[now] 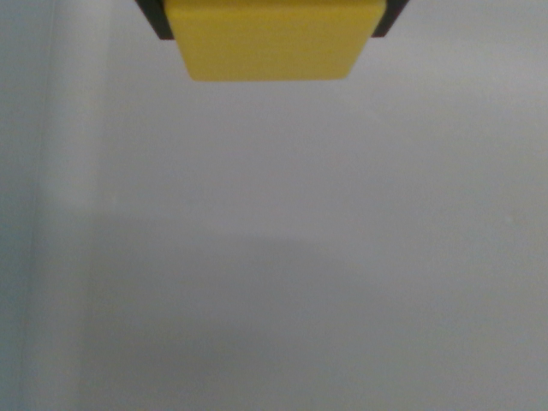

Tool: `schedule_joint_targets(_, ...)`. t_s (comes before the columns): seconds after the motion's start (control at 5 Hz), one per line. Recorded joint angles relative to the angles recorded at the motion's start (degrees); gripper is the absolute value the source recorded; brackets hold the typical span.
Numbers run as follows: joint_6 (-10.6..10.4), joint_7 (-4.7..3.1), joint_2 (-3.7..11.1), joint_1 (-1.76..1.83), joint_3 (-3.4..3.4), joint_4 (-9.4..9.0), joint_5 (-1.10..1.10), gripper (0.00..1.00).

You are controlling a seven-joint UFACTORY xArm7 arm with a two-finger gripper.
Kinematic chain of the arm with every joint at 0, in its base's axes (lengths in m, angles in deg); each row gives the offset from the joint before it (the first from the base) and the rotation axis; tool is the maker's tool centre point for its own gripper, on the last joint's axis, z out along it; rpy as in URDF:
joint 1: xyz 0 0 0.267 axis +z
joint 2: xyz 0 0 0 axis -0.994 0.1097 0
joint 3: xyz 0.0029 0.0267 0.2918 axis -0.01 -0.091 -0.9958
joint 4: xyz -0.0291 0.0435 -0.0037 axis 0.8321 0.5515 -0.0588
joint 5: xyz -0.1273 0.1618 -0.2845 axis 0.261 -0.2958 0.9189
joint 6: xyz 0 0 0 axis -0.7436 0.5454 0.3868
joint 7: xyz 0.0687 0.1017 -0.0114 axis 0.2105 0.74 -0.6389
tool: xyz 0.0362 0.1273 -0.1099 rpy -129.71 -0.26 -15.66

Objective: Pick yellow cube

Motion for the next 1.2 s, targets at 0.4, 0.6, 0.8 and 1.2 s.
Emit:
schedule_joint_targets(0.4, 2.71, 0.17, -1.18, 0.05, 0.02, 1.55, 0.21, 1.0)
schedule_joint_targets(0.6, 5.33, 0.33, -2.31, 0.09, 0.04, 3.04, 0.41, 1.0)
schedule_joint_targets(0.8, 5.33, 0.33, -2.31, 0.09, 0.04, 3.04, 0.41, 1.0)
schedule_joint_targets(1.2, 7.86, 0.49, -3.41, 0.14, 0.06, 4.48, 0.61, 1.0)
